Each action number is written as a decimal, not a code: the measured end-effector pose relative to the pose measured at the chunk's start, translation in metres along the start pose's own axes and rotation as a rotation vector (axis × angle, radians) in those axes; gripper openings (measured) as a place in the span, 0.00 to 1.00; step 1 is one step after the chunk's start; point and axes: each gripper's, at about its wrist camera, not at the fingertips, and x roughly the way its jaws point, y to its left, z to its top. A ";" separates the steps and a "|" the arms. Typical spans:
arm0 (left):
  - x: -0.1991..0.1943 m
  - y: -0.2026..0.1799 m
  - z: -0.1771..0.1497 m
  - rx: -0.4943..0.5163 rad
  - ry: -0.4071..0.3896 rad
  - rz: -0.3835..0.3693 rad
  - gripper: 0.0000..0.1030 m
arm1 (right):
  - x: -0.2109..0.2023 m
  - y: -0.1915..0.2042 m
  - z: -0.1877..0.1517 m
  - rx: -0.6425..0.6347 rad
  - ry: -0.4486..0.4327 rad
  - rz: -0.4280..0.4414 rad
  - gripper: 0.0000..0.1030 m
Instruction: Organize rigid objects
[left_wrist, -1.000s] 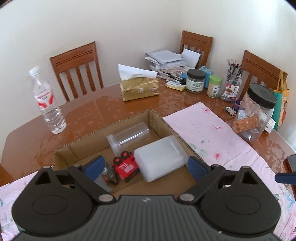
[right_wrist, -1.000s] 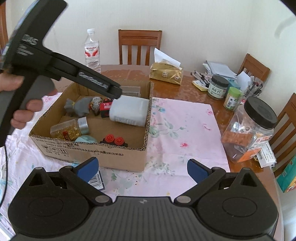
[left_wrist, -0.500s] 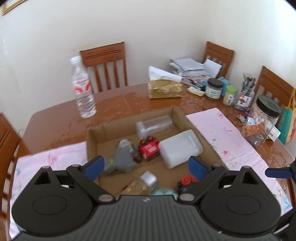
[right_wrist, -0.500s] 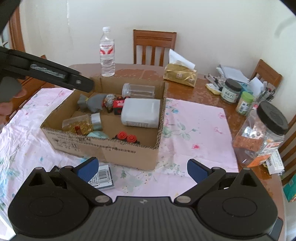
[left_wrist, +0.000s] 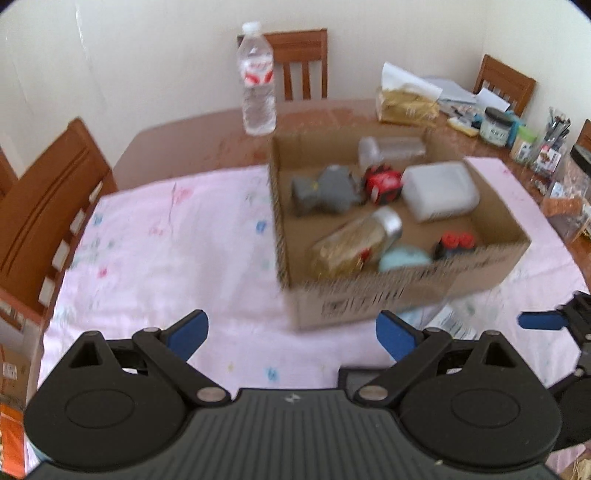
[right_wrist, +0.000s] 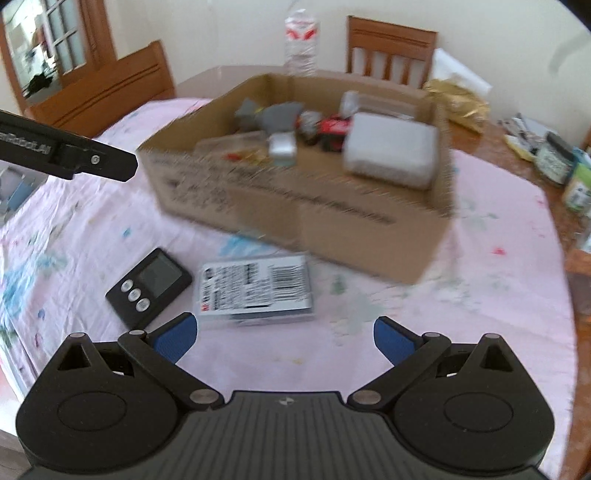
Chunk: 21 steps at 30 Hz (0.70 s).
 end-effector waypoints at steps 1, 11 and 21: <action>0.000 0.002 -0.003 -0.002 0.008 0.001 0.94 | 0.004 0.005 0.000 -0.011 0.007 0.007 1.00; 0.004 0.017 -0.016 -0.007 0.043 -0.035 0.94 | 0.039 0.023 0.008 -0.032 0.035 -0.047 1.00; 0.015 -0.006 -0.027 0.062 0.100 -0.110 0.94 | 0.045 0.003 0.015 0.031 0.022 -0.093 1.00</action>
